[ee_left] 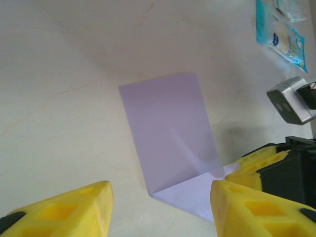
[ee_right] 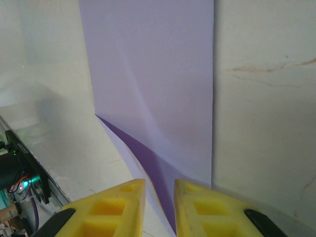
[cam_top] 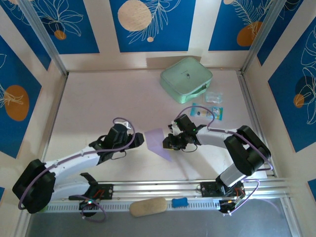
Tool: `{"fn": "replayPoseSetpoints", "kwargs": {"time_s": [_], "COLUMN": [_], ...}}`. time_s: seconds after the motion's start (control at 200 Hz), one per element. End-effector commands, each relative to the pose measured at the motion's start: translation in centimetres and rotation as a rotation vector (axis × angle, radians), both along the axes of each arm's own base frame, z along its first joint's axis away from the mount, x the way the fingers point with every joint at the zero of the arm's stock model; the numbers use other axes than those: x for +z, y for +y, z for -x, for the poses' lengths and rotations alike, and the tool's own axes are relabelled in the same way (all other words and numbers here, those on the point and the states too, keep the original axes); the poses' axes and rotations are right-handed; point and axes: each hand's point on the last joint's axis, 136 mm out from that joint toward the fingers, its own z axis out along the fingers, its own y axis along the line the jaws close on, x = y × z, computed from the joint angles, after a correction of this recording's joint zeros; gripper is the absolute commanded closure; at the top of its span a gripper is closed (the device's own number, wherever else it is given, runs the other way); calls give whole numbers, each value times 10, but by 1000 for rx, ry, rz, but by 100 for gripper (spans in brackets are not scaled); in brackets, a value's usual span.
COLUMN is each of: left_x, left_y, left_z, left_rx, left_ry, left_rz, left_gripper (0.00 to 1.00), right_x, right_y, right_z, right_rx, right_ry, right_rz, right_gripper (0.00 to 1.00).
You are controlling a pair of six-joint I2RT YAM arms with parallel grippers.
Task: Fold a paper plane with a square sheet of paper (pick it up from the middle)
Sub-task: Third fold the triangle at the center of the table, then fourth fold the wing at the center of the table.
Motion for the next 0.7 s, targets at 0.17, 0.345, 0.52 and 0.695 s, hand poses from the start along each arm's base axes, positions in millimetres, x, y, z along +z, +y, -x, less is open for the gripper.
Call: {"fn": "replayPoseSetpoints", "kwargs": {"time_s": [0.17, 0.345, 0.52, 0.695], "left_x": [-3, -5, -9, -16], "left_y": [3, -13, -31, -44], "left_z": [0, 0, -6, -13], "left_rx": [7, -46, -85, -94], "left_ry": [18, 59, 128, 181], "left_rz": [6, 69, 155, 197], "left_gripper": [45, 39, 34, 33], "right_x": [12, 20, 27, 30], "right_y": [8, 7, 5, 3], "right_z": [-4, -3, -3, -2], "right_rx": [25, 29, 22, 15], "right_ry": [-23, -46, -60, -61], "right_rz": [-33, -52, -98, -126], "right_gripper": [86, 91, 91, 91]}}
